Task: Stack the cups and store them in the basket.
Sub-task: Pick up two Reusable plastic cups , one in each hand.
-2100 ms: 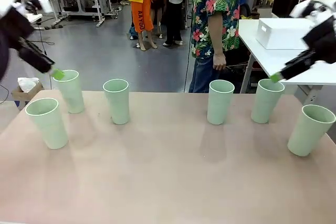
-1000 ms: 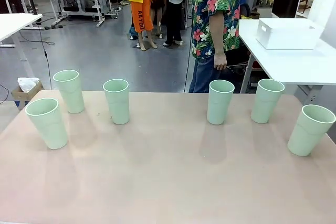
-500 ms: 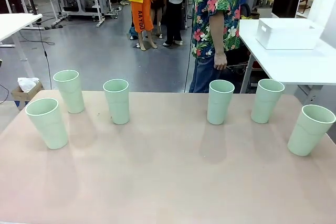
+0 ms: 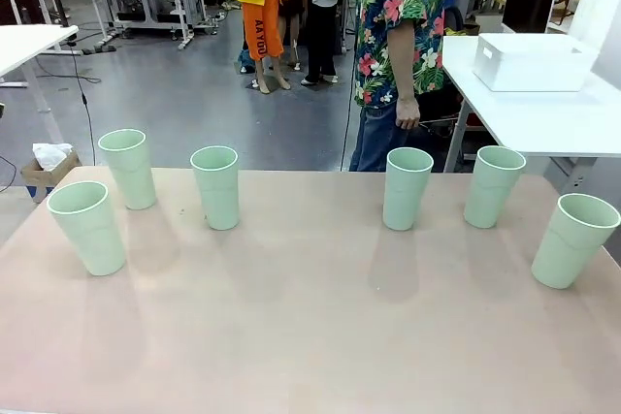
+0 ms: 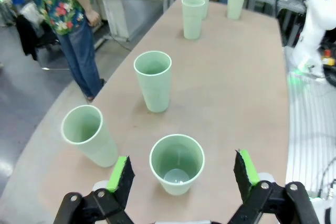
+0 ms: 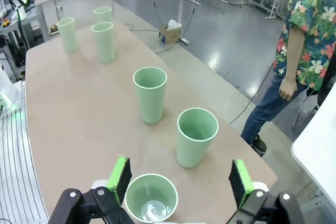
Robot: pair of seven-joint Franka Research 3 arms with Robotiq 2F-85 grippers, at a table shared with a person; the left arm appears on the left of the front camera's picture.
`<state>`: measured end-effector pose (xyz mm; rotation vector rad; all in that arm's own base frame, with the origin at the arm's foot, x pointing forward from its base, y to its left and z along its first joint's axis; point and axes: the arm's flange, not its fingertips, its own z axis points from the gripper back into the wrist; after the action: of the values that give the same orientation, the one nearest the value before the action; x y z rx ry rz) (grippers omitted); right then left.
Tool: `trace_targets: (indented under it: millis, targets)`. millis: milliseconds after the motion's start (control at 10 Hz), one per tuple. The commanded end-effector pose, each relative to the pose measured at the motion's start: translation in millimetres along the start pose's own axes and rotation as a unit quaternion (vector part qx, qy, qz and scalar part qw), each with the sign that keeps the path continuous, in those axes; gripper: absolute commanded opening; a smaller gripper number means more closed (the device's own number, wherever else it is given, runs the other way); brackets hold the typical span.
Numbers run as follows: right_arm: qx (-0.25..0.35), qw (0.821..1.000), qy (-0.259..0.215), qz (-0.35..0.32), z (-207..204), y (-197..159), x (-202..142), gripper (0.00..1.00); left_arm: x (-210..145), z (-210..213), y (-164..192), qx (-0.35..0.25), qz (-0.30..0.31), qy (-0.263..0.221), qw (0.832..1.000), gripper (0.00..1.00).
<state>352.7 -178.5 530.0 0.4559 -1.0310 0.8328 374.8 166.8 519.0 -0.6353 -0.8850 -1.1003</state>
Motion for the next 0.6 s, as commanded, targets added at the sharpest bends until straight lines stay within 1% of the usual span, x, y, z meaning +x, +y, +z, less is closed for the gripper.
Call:
trace_targets:
  millis: [0, 500]
  targets:
    - [-0.001, 1.0, -0.007, 0.002, 0.2, -0.9, 0.5, 1.0, 0.2, -1.6, 0.0, -0.005, 0.0, 0.0, 1.0, 1.0]
    - [-0.001, 1.0, -0.007, 0.002, 0.2, -0.9, 0.5, 1.0, 0.2, -1.6, 0.0, -0.005, 0.0, 0.0, 1.0, 1.0]
